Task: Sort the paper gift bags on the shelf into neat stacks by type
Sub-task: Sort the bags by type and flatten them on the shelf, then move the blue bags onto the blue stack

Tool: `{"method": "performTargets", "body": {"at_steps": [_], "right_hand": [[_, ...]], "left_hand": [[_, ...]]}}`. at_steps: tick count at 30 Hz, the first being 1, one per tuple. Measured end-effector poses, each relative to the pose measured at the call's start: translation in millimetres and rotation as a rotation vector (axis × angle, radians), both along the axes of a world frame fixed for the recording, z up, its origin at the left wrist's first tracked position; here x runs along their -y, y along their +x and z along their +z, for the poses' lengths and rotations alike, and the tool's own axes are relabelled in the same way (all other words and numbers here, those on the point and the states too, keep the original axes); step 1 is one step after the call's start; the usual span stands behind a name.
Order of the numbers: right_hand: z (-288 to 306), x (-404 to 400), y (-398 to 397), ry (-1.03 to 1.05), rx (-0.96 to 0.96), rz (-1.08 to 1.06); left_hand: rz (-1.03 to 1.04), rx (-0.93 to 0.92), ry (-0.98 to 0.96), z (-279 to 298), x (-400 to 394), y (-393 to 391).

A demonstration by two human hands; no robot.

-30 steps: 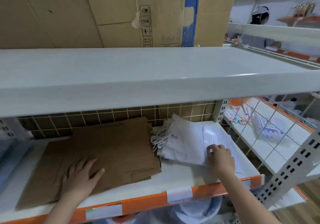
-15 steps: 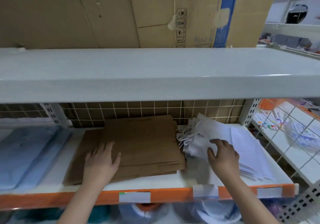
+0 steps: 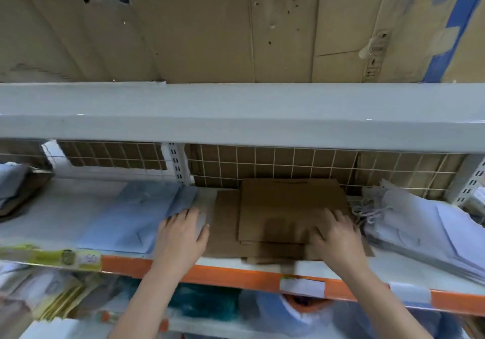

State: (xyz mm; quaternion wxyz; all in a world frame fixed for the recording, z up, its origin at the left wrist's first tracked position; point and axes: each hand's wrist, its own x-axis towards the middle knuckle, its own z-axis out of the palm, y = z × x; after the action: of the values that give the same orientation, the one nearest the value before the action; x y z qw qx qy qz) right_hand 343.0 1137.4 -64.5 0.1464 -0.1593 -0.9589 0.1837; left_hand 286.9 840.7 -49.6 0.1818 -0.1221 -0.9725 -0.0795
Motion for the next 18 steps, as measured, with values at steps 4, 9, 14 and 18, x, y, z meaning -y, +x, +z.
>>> {"method": "performTargets", "body": {"at_steps": [4,9,14,18], "right_hand": [[4.5,63.9,-2.5,-0.009,-0.010,0.045],[3.8,151.2,-6.3,0.004,-0.035,0.112],[2.4,239.2,-13.8,0.017,-0.089,0.185],[-1.8,300.7,-25.4,0.027,-0.061,0.247]], "left_hand": [[0.003,-0.048,0.016,-0.2,65.4,0.2],[0.041,-0.089,0.016,-3.7,158.2,8.7],[0.129,-0.134,0.004,-4.8,243.2,19.7],[0.211,-0.101,-0.003,-5.7,301.6,27.1]]}}
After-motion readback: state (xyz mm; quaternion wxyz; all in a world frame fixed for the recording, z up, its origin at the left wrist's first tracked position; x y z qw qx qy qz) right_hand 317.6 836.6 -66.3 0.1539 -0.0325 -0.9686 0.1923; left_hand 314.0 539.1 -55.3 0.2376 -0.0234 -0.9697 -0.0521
